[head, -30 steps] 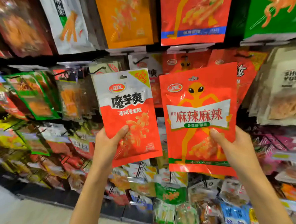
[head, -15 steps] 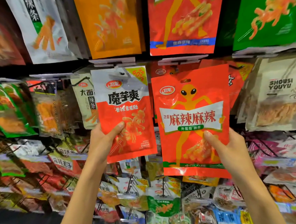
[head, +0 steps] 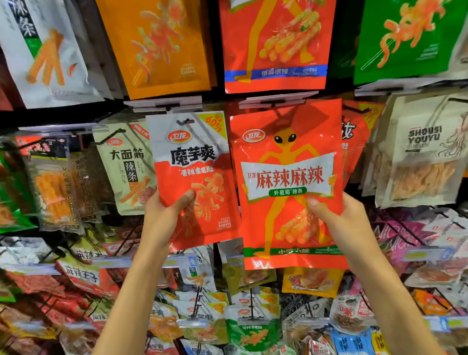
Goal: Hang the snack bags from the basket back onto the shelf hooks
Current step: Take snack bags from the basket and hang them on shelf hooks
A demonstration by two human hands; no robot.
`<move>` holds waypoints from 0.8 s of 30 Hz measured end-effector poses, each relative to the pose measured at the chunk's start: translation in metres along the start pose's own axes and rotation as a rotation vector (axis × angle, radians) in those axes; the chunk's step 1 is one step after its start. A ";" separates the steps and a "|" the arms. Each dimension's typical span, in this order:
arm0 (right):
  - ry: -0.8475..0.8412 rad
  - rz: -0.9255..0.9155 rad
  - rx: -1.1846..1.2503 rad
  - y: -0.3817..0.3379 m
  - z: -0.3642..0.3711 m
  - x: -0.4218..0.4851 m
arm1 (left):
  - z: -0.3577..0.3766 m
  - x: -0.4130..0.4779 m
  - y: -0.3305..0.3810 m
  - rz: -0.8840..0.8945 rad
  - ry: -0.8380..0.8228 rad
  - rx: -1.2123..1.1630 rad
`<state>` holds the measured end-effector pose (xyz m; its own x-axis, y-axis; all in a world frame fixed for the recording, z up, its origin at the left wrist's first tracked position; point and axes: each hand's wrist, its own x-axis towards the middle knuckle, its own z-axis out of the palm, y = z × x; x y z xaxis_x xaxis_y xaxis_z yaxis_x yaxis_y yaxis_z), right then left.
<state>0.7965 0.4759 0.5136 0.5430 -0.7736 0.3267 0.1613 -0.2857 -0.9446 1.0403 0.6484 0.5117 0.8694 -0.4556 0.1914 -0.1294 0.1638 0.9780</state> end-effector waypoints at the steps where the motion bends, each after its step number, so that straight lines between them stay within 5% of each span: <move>1: 0.003 0.004 0.011 0.000 0.001 0.003 | 0.002 0.004 -0.001 -0.003 -0.001 0.001; 24: -0.036 0.013 -0.058 0.008 0.026 0.033 | 0.006 0.056 -0.016 -0.003 -0.016 0.133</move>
<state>0.8366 0.4632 0.5163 0.5739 -0.7570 0.3122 0.1069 -0.3088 -0.9451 1.0882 0.6154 0.5072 0.8622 -0.4699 0.1892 -0.1901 0.0460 0.9807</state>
